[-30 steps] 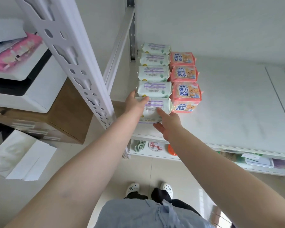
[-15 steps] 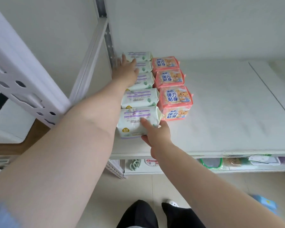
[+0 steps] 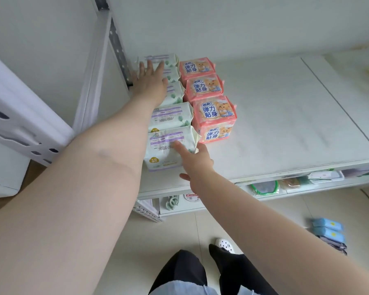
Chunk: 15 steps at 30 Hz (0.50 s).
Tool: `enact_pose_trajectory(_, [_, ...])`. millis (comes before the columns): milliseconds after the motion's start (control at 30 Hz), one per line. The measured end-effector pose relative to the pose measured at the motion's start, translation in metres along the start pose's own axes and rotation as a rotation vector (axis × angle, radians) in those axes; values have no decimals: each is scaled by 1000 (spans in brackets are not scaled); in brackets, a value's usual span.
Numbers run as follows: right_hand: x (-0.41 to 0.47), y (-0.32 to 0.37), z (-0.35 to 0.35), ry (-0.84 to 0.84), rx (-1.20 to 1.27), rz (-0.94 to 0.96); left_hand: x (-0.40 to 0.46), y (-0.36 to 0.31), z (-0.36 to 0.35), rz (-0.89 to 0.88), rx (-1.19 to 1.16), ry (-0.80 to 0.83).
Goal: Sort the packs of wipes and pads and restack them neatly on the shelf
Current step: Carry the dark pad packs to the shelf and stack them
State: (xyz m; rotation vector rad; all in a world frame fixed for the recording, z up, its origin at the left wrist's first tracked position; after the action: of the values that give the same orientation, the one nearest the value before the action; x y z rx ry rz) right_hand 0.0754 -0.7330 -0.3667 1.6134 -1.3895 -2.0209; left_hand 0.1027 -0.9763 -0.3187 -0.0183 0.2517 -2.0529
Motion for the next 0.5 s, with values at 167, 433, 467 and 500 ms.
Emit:
enact_pose_trajectory(167, [-31,14,23,-50,-45,-3,-49,-56,7,-116,-84,39])
enact_pose_trajectory(433, [-66,-6,136,-162,-73,55,-178,-163,1,-520,-347,78])
enact_pose_trajectory(467, [-71,-18,160,-212,-92,71,-194,-182,-7,-590,-355,93])
enact_pose_trajectory(500, [-77,-31,185,-264,-112,82,-210,-203,-16,-648,-365,107])
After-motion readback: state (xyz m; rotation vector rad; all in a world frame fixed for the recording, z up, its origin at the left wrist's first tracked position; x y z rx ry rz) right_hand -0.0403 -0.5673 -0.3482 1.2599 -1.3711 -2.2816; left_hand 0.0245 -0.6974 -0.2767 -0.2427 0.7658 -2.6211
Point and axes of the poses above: each hand's wrist, its own x-axis towards the middle knuckle, its own z-axis out of the back of the hand, y = z × x, the point moved 4 cm from there along x, towards the middle knuckle, and after that the axes turned 8 degrees about y, right-handed, at the moved point
